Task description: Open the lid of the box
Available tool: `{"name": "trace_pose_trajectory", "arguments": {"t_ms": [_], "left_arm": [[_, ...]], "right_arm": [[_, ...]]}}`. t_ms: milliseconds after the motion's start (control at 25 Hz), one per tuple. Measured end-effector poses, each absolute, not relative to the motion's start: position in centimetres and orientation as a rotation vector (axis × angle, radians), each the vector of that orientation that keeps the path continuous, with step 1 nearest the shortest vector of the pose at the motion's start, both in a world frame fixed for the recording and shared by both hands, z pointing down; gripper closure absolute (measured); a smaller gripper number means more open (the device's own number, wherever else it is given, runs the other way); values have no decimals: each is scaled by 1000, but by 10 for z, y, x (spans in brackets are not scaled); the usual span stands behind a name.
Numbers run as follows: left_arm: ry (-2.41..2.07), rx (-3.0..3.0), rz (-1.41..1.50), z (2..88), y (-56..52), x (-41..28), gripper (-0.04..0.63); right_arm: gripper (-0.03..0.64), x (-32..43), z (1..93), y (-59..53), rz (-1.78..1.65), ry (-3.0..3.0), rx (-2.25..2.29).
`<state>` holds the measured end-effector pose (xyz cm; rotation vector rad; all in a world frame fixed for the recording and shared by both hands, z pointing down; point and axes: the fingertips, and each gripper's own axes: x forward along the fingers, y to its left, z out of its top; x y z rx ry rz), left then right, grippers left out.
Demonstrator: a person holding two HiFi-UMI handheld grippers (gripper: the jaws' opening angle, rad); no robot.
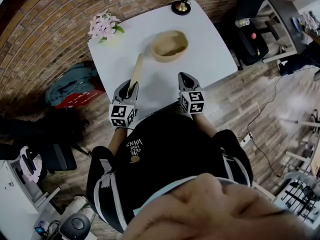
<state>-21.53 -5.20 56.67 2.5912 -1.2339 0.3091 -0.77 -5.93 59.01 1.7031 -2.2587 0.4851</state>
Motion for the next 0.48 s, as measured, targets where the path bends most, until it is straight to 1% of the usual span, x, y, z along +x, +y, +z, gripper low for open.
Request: {"name": "trace_pose_trajectory", "arguments": {"t_ms": [480], "left_arm": [[-1243,2594,293,565,-62,-215,491]], "right_arm": [[614,-8,590,-68,484,-2252,1700]]}}
